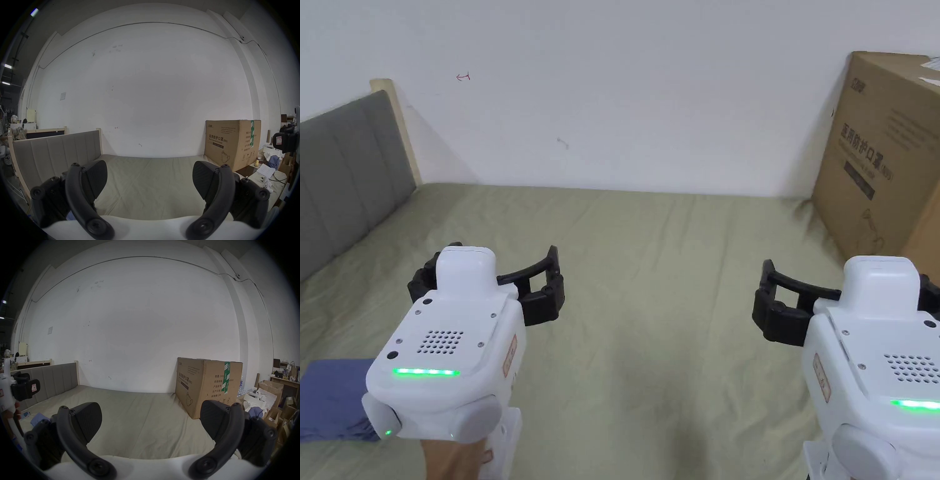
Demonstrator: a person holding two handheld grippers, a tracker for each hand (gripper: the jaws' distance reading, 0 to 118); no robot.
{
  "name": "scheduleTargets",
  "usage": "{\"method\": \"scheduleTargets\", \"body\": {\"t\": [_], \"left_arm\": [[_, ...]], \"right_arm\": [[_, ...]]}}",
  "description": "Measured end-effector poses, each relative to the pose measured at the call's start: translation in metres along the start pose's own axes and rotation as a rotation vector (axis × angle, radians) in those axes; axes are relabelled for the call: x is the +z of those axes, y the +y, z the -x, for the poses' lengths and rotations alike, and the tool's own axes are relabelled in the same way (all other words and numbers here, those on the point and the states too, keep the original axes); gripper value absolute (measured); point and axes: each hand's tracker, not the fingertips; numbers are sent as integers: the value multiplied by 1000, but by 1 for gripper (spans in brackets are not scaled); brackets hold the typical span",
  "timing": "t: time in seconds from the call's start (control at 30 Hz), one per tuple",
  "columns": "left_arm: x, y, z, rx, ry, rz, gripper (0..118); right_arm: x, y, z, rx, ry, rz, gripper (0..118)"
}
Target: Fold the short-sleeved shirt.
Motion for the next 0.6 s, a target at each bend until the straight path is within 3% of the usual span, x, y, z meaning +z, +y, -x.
{"method": "scheduleTargets", "body": {"t": [0.6], "left_arm": [[0,-1,2,0,-1,4,107]], "right_arm": [[0,0,3,5,6,7,118]]}}
